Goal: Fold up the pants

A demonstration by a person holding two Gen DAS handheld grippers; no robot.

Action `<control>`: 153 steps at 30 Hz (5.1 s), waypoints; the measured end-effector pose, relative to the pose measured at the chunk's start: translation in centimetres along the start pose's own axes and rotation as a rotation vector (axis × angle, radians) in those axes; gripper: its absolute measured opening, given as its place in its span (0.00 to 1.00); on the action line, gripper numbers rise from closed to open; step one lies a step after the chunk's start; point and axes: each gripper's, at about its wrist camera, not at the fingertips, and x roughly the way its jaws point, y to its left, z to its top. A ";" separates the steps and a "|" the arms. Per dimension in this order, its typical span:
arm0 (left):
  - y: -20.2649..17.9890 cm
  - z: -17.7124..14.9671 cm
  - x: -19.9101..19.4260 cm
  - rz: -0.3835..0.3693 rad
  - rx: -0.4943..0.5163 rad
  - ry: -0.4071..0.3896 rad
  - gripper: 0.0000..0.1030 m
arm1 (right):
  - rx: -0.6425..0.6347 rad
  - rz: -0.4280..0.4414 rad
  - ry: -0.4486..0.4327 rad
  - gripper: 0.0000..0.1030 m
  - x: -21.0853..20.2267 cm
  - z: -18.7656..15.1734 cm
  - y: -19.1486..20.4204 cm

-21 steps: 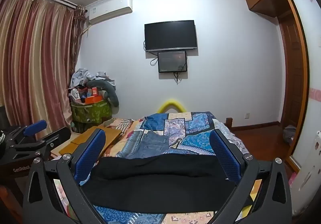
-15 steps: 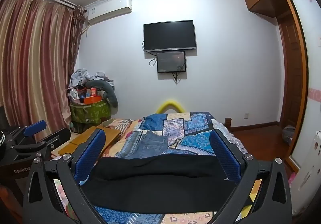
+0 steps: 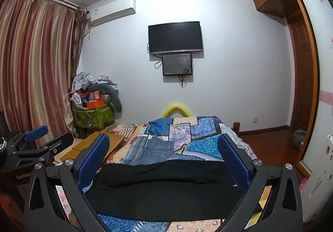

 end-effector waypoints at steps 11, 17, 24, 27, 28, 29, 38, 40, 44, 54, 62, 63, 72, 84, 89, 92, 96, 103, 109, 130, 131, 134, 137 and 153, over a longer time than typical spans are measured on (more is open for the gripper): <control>0.3 -0.3 0.1 -0.003 0.000 0.001 1.00 | 0.004 0.003 -0.003 1.00 -0.5 -0.2 -0.3; 0.3 -0.4 0.2 -0.002 -0.001 0.001 1.00 | 0.003 0.002 -0.004 1.00 -0.5 -0.2 -0.3; 0.4 -0.3 0.3 0.001 -0.003 0.003 1.00 | 0.004 0.002 -0.003 1.00 -0.6 -0.1 -0.4; 0.4 -0.5 0.5 0.007 -0.001 0.003 1.00 | 0.004 0.003 -0.002 1.00 -0.7 -0.1 -0.4; 0.3 -0.4 0.5 0.008 -0.001 0.004 1.00 | 0.004 0.003 -0.002 1.00 -0.7 -0.1 -0.4; 0.4 -0.4 0.6 0.007 -0.003 0.005 1.00 | 0.005 0.004 -0.002 1.00 -0.7 -0.1 -0.4; 0.7 -0.3 0.5 0.005 -0.006 0.002 1.00 | 0.007 0.005 -0.001 1.00 -0.7 -0.1 -0.4; 0.7 -0.3 0.4 0.003 -0.006 0.002 1.00 | 0.006 0.004 -0.001 1.00 -0.7 -0.1 -0.4; 0.6 -0.3 0.4 0.006 -0.004 0.002 1.00 | 0.006 0.002 -0.001 1.00 -0.7 -0.1 -0.5; 0.6 -0.3 0.3 0.001 -0.004 0.003 1.00 | 0.009 0.004 0.000 1.00 -0.7 0.0 -0.6; 0.5 -0.3 0.3 0.002 -0.004 0.004 1.00 | 0.008 0.001 -0.001 1.00 -0.7 0.0 -0.6; 0.5 -0.3 0.3 0.002 -0.005 0.004 1.00 | 0.008 0.000 -0.001 1.00 -0.7 0.0 -0.6; 0.5 -0.3 0.9 -0.004 -0.011 0.011 1.00 | 0.005 -0.002 0.009 1.00 0.3 -0.2 -0.9; 2.9 0.2 8.5 0.041 -0.008 0.095 1.00 | -0.031 -0.041 0.077 1.00 7.1 -0.5 -2.9; 6.2 -0.4 15.0 0.105 0.000 0.183 1.00 | -0.050 -0.052 0.166 1.00 11.5 -1.6 -4.8; 8.9 -1.3 19.3 0.131 -0.002 0.253 1.00 | -0.054 -0.034 0.233 1.00 14.4 -2.4 -6.2; 13.5 -3.3 25.3 0.190 0.005 0.373 1.00 | -0.043 -0.014 0.319 1.00 18.0 -4.0 -8.4; 20.6 -8.7 34.0 0.239 -0.051 0.589 1.00 | -0.146 -0.008 0.387 1.00 23.1 -6.5 -9.6; 24.6 -14.0 38.9 0.274 -0.087 0.724 0.89 | -0.194 0.021 0.533 1.00 28.9 -9.4 -10.5; 25.7 -22.4 45.0 0.210 -0.127 0.963 0.18 | -0.284 0.210 0.835 0.72 42.3 -15.4 -9.3; 25.7 -22.3 44.8 0.208 -0.123 0.959 0.13 | -0.255 0.228 0.840 0.68 42.2 -15.5 -9.5; 25.2 -21.7 44.2 0.186 -0.096 0.953 0.05 | -0.193 0.233 0.858 0.58 42.1 -15.7 -10.1; 24.5 -20.7 43.2 0.190 -0.063 0.930 0.05 | -0.187 0.229 0.856 0.39 41.5 -15.9 -10.1; 22.1 -8.6 41.8 0.192 -0.005 0.670 0.04 | -0.119 0.146 0.687 0.05 36.8 -8.8 -11.6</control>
